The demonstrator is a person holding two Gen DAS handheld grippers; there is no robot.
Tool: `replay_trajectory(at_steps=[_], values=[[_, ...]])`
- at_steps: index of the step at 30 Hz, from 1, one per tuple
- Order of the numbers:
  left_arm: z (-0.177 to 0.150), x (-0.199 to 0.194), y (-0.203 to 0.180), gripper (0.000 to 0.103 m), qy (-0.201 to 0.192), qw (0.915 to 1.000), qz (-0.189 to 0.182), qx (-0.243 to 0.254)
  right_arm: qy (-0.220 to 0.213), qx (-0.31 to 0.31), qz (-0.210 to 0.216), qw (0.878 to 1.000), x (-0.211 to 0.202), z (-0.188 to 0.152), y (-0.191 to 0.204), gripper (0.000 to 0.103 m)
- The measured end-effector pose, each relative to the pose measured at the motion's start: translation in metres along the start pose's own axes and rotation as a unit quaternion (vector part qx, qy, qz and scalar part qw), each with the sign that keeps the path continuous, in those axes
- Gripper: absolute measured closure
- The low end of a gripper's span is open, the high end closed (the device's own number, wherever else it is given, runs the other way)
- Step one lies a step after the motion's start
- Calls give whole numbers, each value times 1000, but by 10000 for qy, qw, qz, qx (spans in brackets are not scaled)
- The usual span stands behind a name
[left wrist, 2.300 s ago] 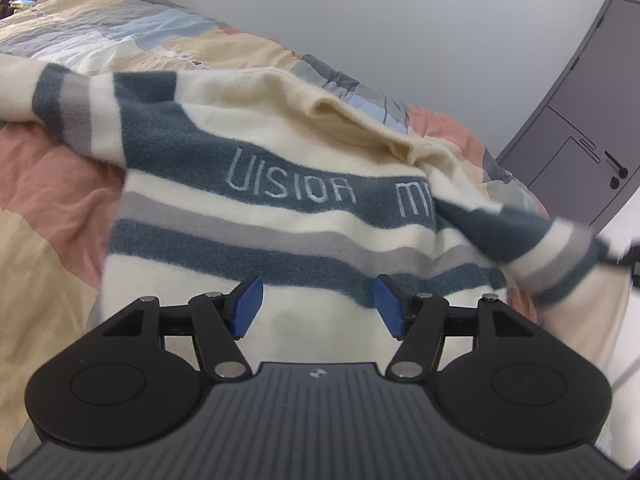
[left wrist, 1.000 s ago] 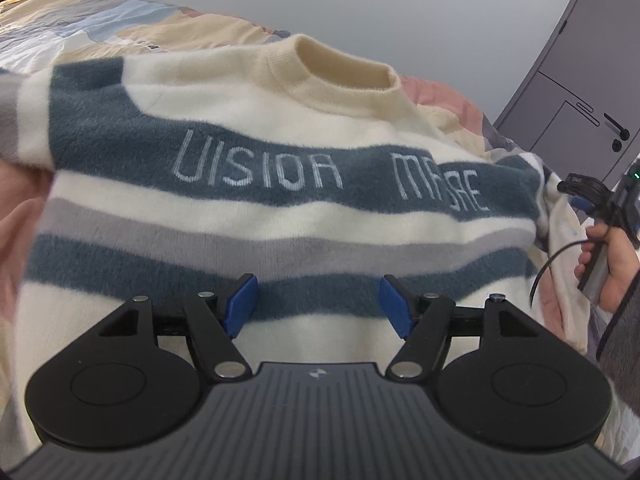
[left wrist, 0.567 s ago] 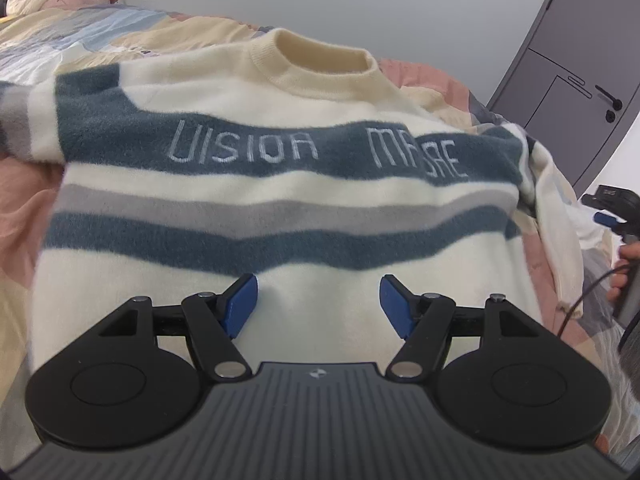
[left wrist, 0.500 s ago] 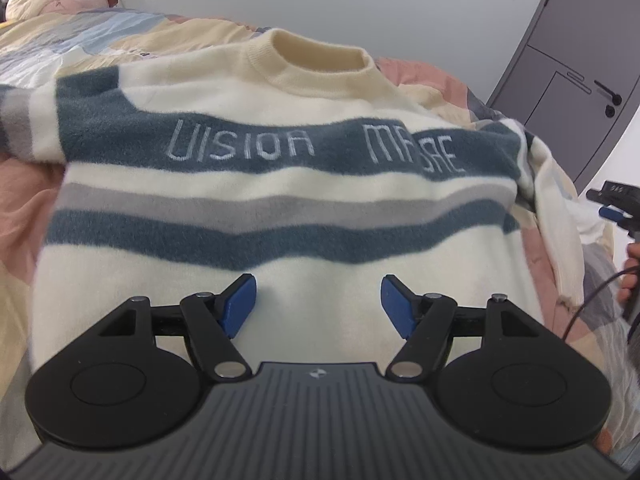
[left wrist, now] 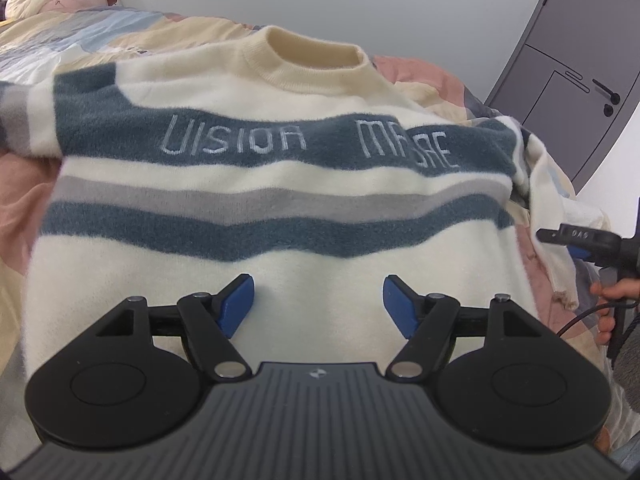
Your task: Fold large clothes
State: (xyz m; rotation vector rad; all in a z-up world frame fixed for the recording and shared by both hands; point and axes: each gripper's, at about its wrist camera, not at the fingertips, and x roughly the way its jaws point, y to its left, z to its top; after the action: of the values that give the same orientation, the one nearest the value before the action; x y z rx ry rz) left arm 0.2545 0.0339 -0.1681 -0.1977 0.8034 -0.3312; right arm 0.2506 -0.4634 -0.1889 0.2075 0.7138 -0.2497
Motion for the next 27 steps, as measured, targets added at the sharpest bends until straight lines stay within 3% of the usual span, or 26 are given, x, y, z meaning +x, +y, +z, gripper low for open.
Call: replay_trajectory(at_steps=[3,6,9,11,16,22,23,24,26,27], values=[[1,0,3,27,17,10000,-26,-65,-86,-89,11,9999,-3,0,0,30],[3,1,5,26,32,9997,-75,-223,-740,-502,-220,9958,-22,-1,8,30],[2,4,4,25,21,9998,-90,-179,-1001,-239,-162,9946,-33,3,7,30],[0,6,3,25,48,9999,-47,-147,-828,-68,75,9965,-29,5,7,30],[0,6,2,24,43,9999,-58,-138,-333,-647,332,9968,-24,0,35,30],[1,7,4,24,61,9997,-87,-238,632,-1090,-9,9920,4,-16,44,32],[0,7,4,24,58,9997,-87,-226,611,-1155,-102,9914,3,-16,45,42],[0,7,4,24,56,9997,-90,-217,596,-1115,-241,9917,1,-13,46,60],[0,8,4,24,44,9998,-89,-190,404,-921,-464,9938,-4,-5,43,88],[0,10,4,24,47,9998,-69,-165,253,-835,-577,9945,-7,-1,42,92]])
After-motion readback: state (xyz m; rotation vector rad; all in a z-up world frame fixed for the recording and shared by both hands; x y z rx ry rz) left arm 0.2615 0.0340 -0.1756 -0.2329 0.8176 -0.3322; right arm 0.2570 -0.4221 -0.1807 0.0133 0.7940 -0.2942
